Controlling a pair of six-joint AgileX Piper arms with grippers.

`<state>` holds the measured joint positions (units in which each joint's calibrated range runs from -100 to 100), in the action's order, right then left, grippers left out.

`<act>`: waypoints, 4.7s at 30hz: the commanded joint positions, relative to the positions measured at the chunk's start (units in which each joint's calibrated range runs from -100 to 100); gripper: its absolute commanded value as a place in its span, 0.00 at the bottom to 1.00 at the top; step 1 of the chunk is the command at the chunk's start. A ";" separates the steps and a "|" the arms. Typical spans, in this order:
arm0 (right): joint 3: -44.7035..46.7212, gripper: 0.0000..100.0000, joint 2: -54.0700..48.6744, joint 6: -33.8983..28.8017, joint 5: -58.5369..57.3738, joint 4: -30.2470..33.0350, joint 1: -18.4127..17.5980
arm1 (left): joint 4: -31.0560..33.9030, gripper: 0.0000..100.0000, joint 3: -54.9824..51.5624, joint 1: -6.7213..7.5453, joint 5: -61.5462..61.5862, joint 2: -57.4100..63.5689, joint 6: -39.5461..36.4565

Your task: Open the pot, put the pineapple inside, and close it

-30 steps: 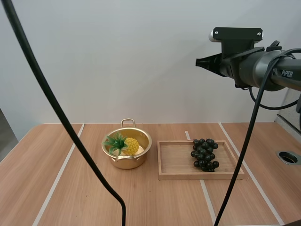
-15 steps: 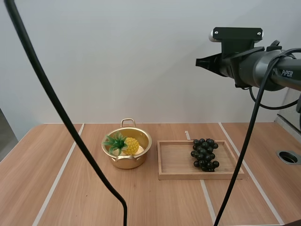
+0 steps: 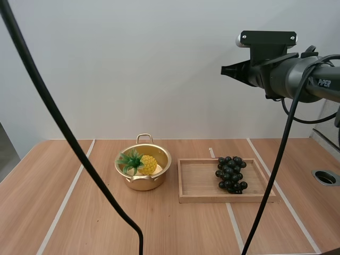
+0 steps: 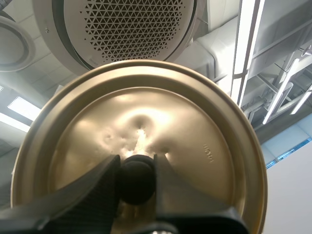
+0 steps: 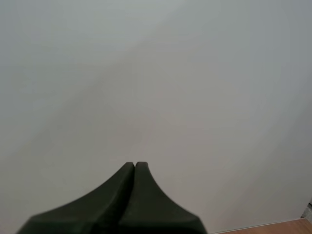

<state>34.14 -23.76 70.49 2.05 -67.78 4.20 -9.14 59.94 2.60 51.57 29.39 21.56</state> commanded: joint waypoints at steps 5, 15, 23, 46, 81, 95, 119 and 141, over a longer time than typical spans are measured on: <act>0.37 0.00 -1.18 0.07 0.53 0.80 0.14 | 0.13 0.00 0.41 0.01 0.18 0.38 -0.63; 0.37 0.00 -7.06 0.07 0.53 0.80 0.14 | 0.24 0.00 0.41 0.01 0.34 0.47 -0.63; 0.80 0.00 -10.05 0.07 0.53 0.80 0.14 | 0.24 0.00 0.41 0.01 1.94 0.47 -0.97; 6.70 0.00 -10.38 0.07 0.53 0.80 0.14 | 0.36 0.00 0.41 0.01 16.32 0.10 -3.18; 6.70 0.00 -10.53 0.07 0.53 0.80 0.14 | 3.19 0.00 0.26 0.01 45.38 -4.22 -3.18; 6.70 0.00 -10.69 0.07 0.53 0.80 0.14 | 3.49 0.00 0.12 0.01 48.43 -8.38 -3.64; 6.70 0.00 -15.02 0.07 0.53 0.80 0.14 | 3.32 0.00 -26.92 0.01 48.43 -5.35 -3.99; 6.70 0.00 -15.02 0.07 0.53 0.80 0.14 | -2.33 0.00 -50.42 0.01 47.50 -15.03 -2.52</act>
<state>40.74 -38.15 70.49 2.05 -67.78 4.20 -9.27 10.33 2.60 99.95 15.58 19.01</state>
